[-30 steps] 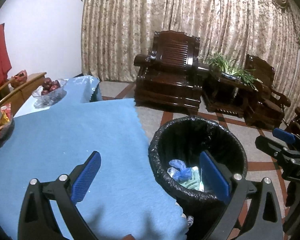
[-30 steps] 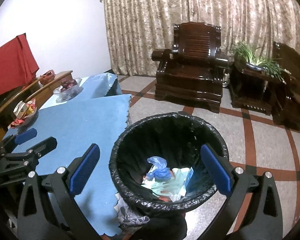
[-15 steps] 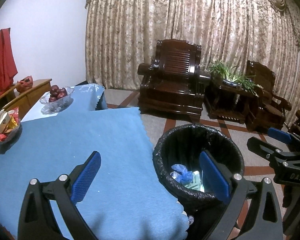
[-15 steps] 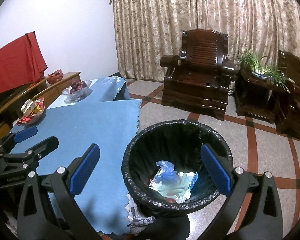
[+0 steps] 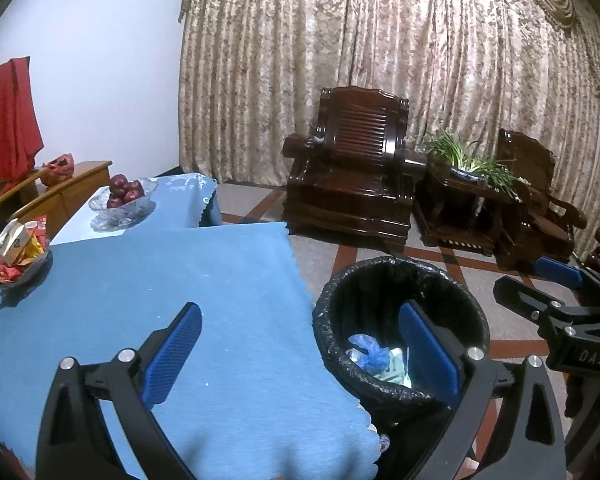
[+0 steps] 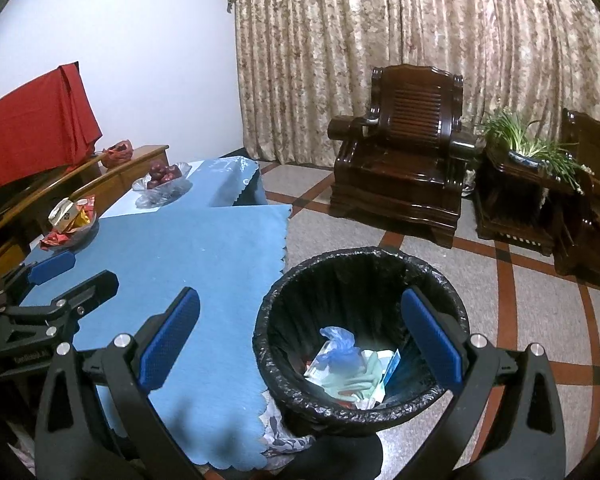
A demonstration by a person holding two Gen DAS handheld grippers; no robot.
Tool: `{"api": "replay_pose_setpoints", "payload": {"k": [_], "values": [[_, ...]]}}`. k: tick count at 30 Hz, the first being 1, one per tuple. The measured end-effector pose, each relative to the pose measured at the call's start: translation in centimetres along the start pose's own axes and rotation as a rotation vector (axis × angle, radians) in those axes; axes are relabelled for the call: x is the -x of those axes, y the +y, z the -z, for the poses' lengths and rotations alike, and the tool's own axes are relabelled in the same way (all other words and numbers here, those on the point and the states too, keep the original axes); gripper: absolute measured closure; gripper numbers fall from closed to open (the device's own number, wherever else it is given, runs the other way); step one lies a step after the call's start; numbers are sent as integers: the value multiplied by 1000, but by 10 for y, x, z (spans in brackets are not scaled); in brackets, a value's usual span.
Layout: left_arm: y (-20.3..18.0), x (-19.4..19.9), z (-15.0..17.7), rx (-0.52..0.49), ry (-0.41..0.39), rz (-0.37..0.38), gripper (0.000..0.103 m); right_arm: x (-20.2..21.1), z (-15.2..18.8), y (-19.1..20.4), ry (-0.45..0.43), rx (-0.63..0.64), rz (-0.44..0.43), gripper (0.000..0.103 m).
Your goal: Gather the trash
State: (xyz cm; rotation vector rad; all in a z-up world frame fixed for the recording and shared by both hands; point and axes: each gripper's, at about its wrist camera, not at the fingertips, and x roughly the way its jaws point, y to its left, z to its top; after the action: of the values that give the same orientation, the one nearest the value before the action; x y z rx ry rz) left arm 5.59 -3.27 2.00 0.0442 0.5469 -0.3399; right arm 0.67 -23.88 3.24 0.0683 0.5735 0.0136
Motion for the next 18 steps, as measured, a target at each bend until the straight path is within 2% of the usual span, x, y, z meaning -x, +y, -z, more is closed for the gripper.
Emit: {"api": "replay_pose_setpoints", "payload": {"k": [18], "values": [[3,3,1,7,3,-19,6,-3,-1,5,5,6,-2,5]]}}
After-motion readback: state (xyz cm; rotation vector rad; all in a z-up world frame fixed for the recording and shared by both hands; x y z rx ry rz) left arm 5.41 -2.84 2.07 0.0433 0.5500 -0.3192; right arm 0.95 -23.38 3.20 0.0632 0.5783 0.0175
